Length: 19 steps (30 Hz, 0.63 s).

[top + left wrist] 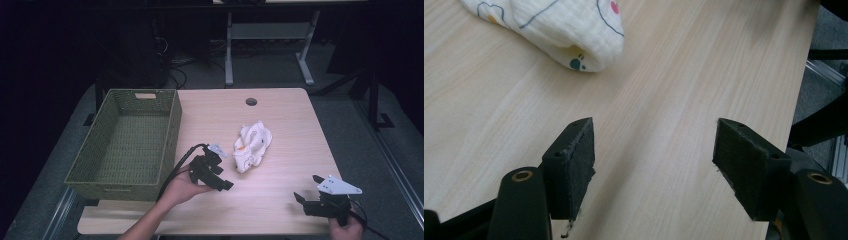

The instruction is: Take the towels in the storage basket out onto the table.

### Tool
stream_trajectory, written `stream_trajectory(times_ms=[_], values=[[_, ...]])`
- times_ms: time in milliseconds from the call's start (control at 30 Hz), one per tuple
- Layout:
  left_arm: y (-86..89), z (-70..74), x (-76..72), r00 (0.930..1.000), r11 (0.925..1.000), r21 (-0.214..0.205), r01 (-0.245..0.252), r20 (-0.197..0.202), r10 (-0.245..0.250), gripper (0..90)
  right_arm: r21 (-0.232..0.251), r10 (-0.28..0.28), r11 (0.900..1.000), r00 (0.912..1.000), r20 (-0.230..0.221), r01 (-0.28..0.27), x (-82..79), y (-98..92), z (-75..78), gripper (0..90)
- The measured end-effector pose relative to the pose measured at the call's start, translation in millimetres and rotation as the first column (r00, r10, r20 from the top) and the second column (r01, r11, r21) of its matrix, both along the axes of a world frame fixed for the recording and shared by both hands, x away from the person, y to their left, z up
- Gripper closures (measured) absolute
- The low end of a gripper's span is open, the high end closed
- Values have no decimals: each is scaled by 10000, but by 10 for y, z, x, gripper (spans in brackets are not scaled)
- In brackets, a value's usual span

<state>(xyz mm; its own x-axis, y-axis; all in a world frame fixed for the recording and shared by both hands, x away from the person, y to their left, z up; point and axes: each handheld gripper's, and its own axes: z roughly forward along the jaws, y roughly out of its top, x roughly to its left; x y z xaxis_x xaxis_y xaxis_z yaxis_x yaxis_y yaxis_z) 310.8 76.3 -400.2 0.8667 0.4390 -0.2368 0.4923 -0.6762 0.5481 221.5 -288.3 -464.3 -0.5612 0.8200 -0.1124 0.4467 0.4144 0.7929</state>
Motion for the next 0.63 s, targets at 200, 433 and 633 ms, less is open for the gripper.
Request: stream_trajectory(times_ms=[200, 433, 633], values=[[81, -41, -107, 10000, 9998, -218, -16, 21, 16, 323, 9, 14, 10000, 10000, 11, -14, -8, 12, 0, 134], [182, -139, -245, 9996, 9988, -423, -245, 141, 252, 319, 8, -5, 10000, 10000, -30, 5, -12, 21, -5, 134], [187, -242, -351, 9999, 9979, -640, 86, -58, -90, 312, 38, 48, 10000, 10000, 8, -48, -16, 14, -10, 134]])
